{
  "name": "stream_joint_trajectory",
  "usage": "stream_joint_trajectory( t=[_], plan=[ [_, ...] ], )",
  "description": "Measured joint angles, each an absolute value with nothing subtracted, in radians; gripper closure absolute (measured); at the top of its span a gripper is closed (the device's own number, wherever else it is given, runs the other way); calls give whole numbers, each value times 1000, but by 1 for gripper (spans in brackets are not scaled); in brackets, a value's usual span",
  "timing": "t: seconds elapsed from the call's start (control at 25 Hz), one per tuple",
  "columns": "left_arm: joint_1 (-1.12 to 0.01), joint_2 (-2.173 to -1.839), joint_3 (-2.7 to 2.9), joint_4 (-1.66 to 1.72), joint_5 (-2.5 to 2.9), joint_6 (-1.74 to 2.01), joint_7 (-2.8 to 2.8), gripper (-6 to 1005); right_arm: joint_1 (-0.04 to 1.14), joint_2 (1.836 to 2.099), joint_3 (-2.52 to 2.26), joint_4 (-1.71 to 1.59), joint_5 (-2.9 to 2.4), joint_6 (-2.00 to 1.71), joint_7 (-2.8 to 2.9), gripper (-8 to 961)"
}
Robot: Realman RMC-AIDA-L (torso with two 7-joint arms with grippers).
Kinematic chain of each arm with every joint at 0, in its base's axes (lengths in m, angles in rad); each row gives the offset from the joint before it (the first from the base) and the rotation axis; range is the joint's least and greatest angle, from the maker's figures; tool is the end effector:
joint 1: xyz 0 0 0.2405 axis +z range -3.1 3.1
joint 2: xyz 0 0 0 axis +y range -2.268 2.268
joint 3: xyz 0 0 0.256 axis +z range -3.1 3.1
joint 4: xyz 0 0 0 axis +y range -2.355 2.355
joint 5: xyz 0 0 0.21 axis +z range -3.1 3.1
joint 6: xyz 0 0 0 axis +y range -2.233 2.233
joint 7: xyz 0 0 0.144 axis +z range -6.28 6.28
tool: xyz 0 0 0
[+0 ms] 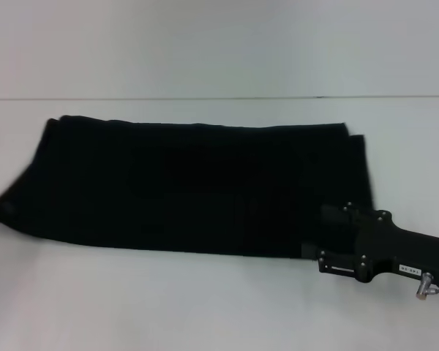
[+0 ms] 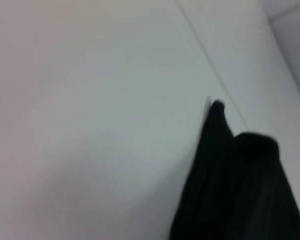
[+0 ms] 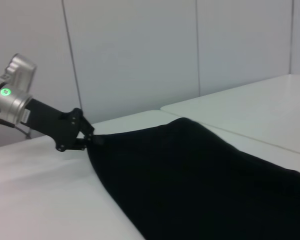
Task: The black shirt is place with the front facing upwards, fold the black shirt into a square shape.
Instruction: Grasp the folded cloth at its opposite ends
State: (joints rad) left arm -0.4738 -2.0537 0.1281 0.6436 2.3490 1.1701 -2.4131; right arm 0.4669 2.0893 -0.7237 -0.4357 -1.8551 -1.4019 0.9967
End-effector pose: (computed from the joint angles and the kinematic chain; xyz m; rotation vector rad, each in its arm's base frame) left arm -0.3958 0.3205 0.0610 -1.3597 -2.0075 -0.8168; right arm 0.2925 0.3083 -0.0374 -2.6011 0.4730 0.6926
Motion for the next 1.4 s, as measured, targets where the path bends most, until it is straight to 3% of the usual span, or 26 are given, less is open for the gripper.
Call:
stream_joint_trajectory(
  t=[0.44,0.76,0.88,1.12,1.4],
  plan=[
    [-478,-2016,36,691,2324,1210,-2387,973,434,2089,-699,-418,-1844,-1395,1020,93],
    [-645,-2020,170,574,2096,1293,-2287,973,392,2089,-605,-392,-1845,-1375,1021,93],
    [-758,-2045,268,513,2024,1291,-2247,973,374,2089,-591,-387,-1845,-1379,1022,93],
    [-929,-2165,495,468,2004,1233,-2194,972,350,2088,-584,-386,-1845,-1398,1046,93],
    [-959,-2176,641,77,1936,1080,-1986,972,333,2085,-583,-387,-1848,-1404,1057,93]
  ],
)
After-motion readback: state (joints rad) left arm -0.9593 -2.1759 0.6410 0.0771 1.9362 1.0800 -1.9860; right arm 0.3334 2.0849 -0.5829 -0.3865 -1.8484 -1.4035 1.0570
